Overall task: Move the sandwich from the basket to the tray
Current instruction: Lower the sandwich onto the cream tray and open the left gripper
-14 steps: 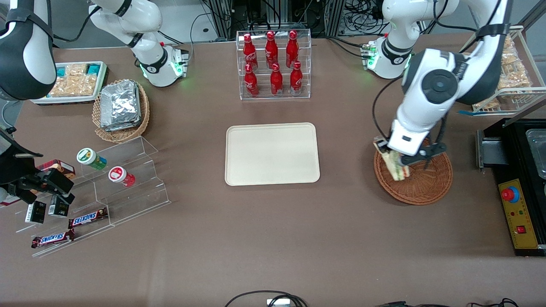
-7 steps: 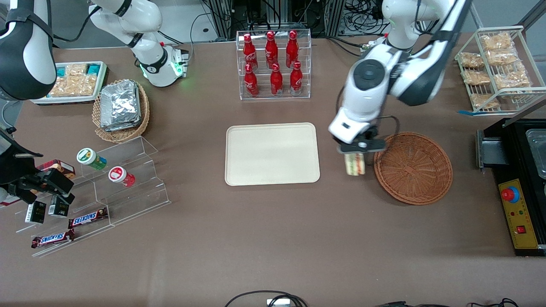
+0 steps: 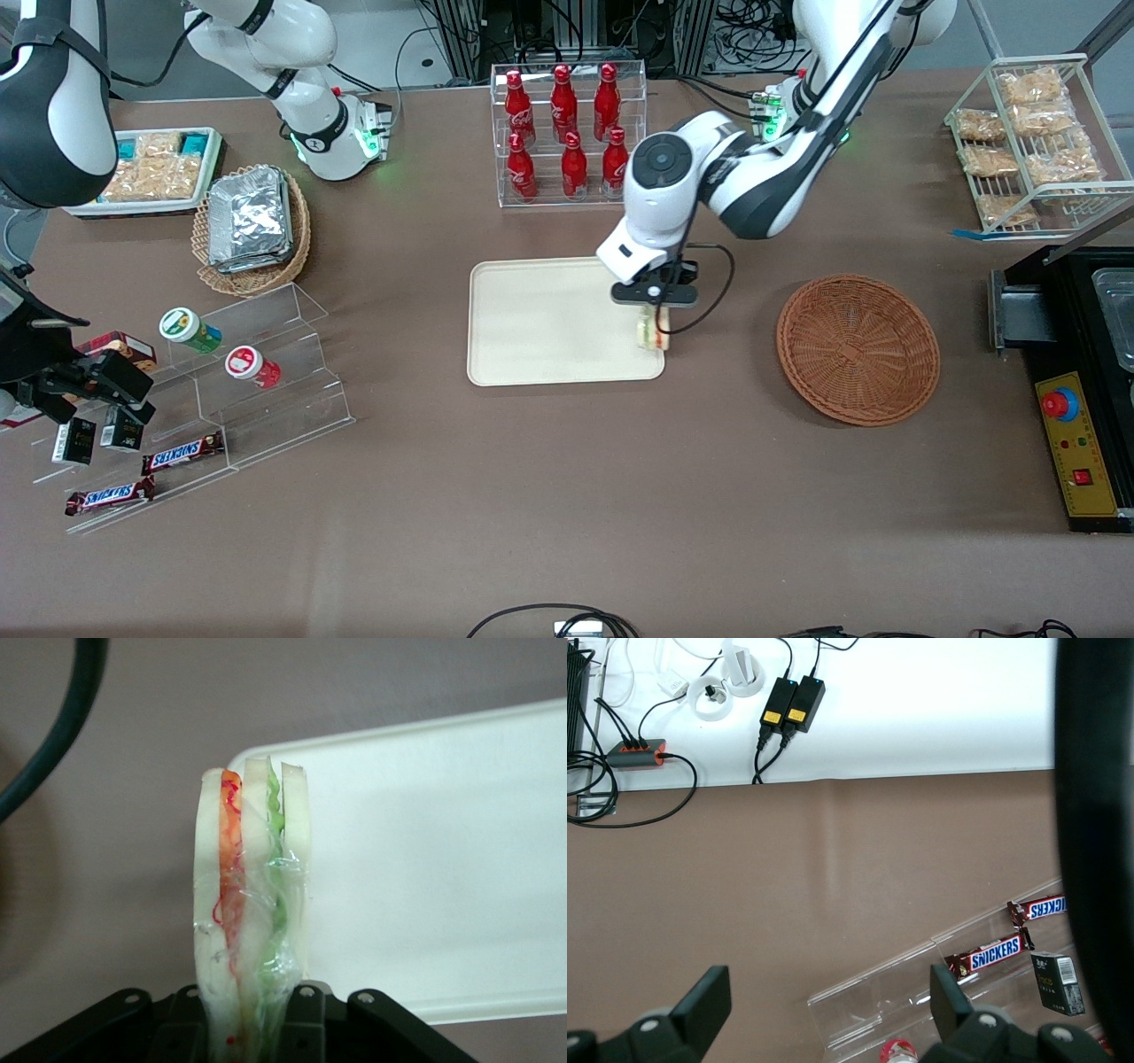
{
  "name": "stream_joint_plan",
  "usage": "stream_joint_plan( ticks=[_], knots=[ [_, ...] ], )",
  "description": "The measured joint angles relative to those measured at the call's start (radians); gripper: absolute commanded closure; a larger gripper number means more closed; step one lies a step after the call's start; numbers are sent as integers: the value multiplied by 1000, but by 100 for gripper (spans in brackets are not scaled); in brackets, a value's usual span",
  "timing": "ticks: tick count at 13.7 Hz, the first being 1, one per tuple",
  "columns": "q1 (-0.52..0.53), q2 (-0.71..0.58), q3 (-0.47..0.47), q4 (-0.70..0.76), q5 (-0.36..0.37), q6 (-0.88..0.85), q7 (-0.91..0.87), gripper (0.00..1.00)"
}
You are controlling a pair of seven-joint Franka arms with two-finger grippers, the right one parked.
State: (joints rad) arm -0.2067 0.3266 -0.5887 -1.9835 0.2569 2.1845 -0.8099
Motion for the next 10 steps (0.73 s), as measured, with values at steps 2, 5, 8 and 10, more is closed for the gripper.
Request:
stream_joint_plan(
  ticks=[2, 5, 8, 10],
  knots=[
    [-24, 48, 0, 1, 2, 16, -9, 100],
    [-46, 115, 0, 2, 5, 76, -30, 100],
    [-67, 147, 0, 4, 7, 87, -38, 100],
    [-68, 158, 1, 4, 11, 88, -39, 100]
  ],
)
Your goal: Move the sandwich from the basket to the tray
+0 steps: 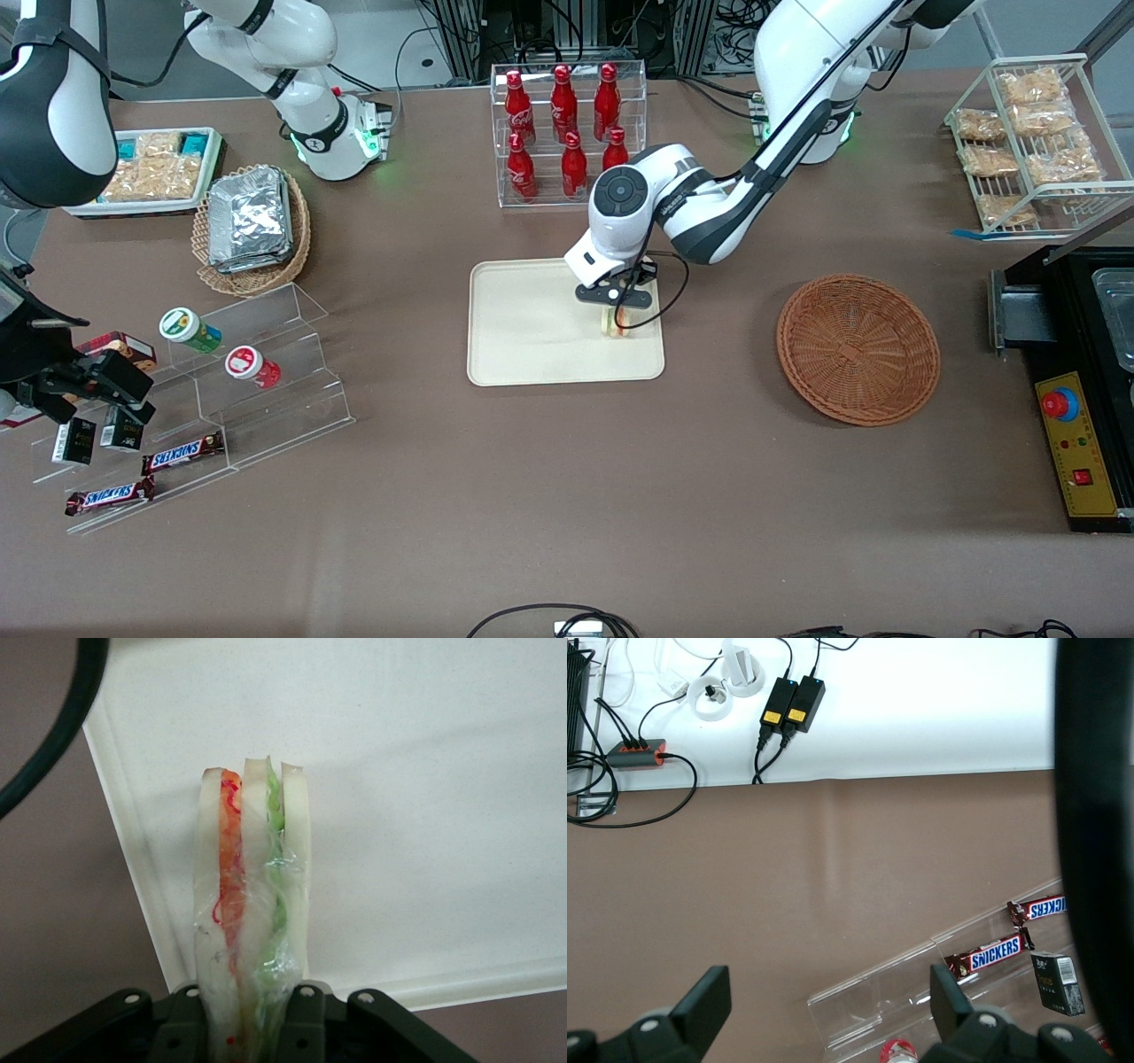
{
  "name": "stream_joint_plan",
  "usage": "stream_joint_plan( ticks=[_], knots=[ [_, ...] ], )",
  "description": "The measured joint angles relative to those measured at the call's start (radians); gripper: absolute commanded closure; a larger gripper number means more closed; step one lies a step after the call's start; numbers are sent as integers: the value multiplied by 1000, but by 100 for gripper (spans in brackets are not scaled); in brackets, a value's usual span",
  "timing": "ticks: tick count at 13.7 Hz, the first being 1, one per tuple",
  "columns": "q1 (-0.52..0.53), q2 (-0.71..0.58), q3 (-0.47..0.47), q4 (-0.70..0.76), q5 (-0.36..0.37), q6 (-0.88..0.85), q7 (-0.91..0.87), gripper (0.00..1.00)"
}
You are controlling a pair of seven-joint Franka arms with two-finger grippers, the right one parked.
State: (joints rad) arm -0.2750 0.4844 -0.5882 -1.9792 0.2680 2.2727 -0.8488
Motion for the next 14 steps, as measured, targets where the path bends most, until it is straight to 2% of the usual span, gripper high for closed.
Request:
stream_joint_plan(
  ticks=[3, 4, 5, 8, 14],
  knots=[
    [0, 22, 1, 0, 19, 1, -1, 93],
    [0, 32, 2, 0, 21, 1, -1, 82],
    [0, 41, 2, 1, 23, 1, -1, 58],
    [0, 60, 3, 6, 26, 5, -22, 2],
    [1, 60, 3, 29, 37, -2, -92, 1]
  ],
)
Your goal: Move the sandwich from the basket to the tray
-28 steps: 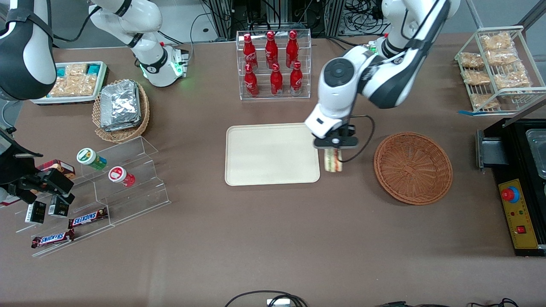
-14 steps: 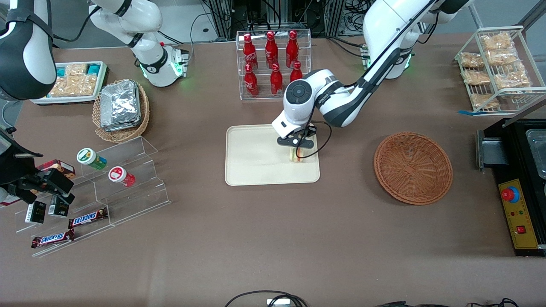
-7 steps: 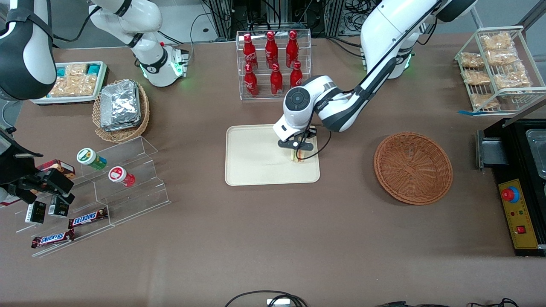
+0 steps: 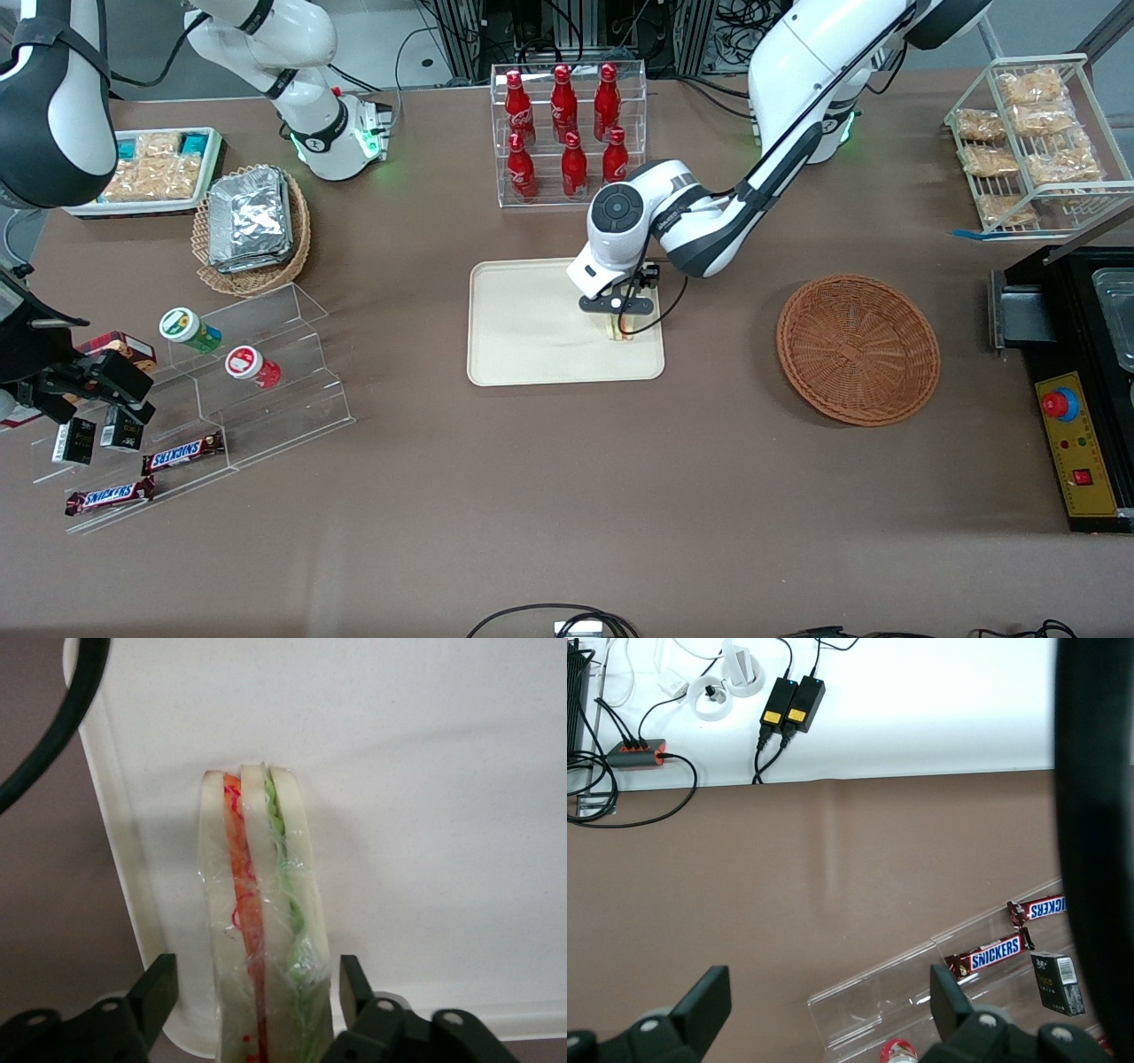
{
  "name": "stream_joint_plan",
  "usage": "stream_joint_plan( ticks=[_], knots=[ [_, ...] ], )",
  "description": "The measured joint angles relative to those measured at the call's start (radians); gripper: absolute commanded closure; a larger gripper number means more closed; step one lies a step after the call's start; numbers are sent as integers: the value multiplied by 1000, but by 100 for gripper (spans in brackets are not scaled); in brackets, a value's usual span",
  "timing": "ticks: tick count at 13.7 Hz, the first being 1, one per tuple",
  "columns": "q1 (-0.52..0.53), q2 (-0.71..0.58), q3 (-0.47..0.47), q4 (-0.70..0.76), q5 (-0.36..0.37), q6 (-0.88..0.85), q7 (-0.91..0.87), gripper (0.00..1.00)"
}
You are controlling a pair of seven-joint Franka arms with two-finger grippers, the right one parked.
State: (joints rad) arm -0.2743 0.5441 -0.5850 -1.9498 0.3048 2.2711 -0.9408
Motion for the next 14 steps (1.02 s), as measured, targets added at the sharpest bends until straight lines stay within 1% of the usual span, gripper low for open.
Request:
stream_joint_plan(
  ticks=[2, 4, 6, 8, 11, 13, 14],
  knots=[
    [3, -6, 2, 49, 1, -67, -9, 1],
    [5, -17, 11, 141, 1, -180, -32, 1],
    [6, -47, 45, 224, 5, -252, -76, 1],
    [7, -93, 105, 258, 6, -284, -90, 1],
    [9, -153, 201, 262, 6, -327, -87, 1],
    [9, -184, 259, 263, 1, -347, -66, 1],
    [9, -199, 292, 263, -14, -358, -38, 1]
  ],
)
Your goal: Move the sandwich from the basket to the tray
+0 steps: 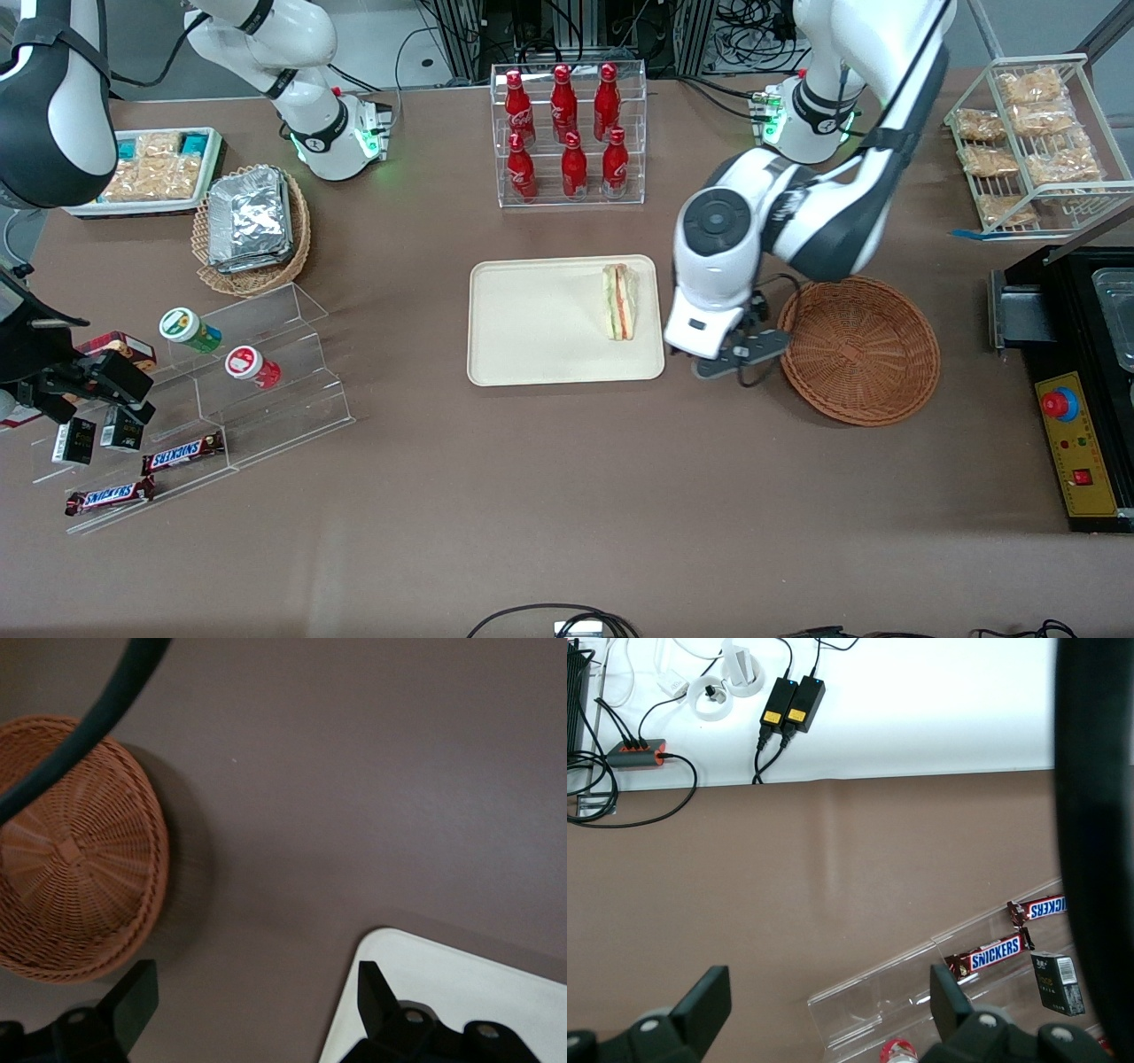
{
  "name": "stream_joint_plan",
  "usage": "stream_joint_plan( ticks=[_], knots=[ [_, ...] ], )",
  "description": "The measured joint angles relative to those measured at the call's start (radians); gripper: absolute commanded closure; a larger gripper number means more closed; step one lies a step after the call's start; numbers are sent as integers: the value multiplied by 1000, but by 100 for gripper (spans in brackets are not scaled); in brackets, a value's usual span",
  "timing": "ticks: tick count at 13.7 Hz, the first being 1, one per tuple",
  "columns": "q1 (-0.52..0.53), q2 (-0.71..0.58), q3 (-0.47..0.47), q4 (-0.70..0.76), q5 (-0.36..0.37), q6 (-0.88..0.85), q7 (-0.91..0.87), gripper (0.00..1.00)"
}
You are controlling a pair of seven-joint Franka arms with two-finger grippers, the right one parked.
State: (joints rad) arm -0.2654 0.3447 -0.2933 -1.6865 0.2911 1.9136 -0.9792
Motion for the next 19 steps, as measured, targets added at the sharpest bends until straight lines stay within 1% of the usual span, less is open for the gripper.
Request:
stream_joint_plan(
  ticks=[3, 6, 9, 11, 15, 17, 19],
  knots=[
    [2, -58, 120, 2, -66, -54, 157, 1],
    [9, -120, 185, 3, -82, -105, 268, 1],
    [90, -179, 187, 3, -111, -158, 383, 1],
    [162, -218, 172, 3, -143, -183, 484, 1],
    [303, -316, 140, 14, -235, -274, 776, 0],
    [344, -350, 128, 54, -255, -352, 904, 0],
    [358, -363, 119, 91, -265, -388, 965, 0]
  ],
)
